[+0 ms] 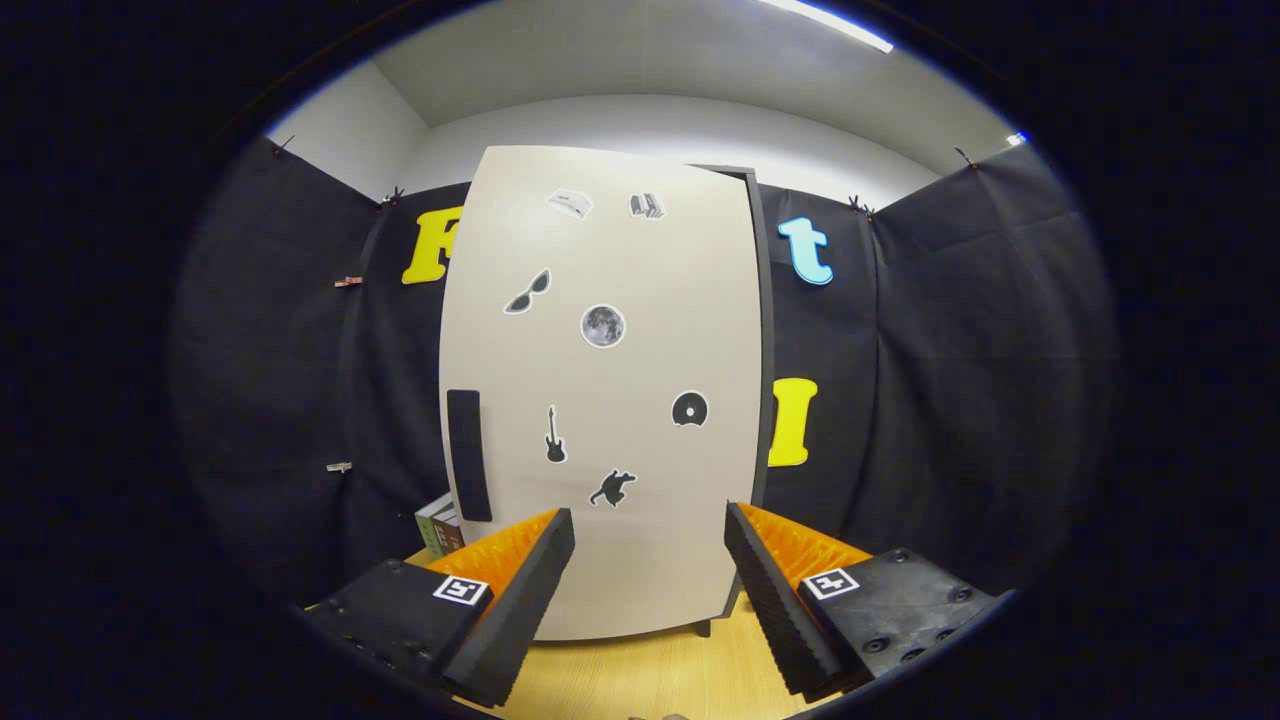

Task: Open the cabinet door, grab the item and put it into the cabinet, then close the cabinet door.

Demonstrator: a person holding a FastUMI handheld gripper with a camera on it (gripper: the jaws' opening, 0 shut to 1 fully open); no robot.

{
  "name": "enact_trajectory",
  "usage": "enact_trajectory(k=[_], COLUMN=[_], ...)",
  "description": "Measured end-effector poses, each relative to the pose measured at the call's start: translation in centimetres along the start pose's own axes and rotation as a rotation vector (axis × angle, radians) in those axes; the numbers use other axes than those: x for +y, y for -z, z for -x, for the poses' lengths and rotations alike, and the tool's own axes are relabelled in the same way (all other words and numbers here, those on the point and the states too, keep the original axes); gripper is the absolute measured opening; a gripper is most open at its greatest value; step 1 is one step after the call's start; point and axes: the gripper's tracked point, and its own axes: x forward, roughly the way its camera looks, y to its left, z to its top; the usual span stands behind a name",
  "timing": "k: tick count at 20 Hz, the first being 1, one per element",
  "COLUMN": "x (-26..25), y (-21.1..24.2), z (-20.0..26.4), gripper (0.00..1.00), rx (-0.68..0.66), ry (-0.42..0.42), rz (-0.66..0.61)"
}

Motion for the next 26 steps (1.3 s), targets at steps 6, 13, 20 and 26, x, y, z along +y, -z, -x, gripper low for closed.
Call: enact_trajectory(k=[6,13,20,26], x=[-0.1,0.5,0.5,0.5], y=[0.2,-0.3,-0.7,-0.6], z=[-0.1,-0.7,-0.4,0.2], gripper=[0.98,0.98,0.98,0.98], rx=[0.018,0.006,-0.003,0.007], ry=[-0.014,-0.021,-0.022,-0.021], rz=[-0.006,0.016,0.022,0.012])
